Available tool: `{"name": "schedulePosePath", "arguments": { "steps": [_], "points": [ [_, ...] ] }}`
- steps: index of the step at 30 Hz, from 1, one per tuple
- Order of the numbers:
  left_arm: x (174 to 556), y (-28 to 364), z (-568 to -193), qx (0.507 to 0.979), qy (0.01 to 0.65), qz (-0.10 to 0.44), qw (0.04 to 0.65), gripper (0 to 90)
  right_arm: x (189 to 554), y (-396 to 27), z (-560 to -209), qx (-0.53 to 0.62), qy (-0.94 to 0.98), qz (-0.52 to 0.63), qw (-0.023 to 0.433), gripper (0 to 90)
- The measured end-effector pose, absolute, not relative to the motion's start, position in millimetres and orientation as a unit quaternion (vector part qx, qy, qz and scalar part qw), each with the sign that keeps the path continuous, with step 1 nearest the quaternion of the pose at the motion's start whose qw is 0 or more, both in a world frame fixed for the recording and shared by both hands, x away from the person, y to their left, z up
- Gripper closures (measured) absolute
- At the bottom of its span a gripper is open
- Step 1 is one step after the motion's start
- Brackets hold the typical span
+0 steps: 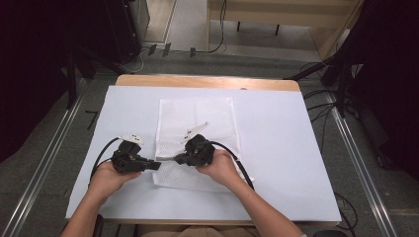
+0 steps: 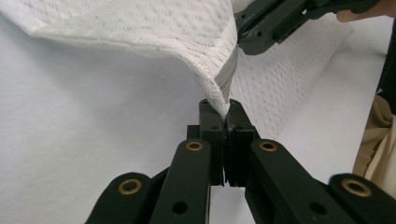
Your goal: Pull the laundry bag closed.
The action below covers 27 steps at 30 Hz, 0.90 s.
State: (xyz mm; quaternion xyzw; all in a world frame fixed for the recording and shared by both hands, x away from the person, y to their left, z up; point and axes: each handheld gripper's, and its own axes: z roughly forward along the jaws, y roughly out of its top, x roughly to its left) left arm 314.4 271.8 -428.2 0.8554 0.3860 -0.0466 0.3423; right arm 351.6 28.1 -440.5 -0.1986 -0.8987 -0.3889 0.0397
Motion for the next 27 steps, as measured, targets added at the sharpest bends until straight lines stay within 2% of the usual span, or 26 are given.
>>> {"name": "schedulePosePath", "arguments": {
  "steps": [6, 11, 27],
  "points": [
    [312, 275, -430, 0.853, 0.382, -0.044, 0.353, 88.5, 349, 22, -439, -0.199, -0.897, -0.392, 0.043, 88.2],
    [312, 275, -431, 0.853, 0.377, -0.046, 0.358, 88.5, 345, 14, -434, -0.193, -0.899, -0.392, 0.028, 88.2],
    [310, 279, -434, 0.853, 0.385, -0.043, 0.350, 88.2, 346, 1, -441, -0.213, -0.891, -0.398, 0.038, 88.0]
  ]
}}
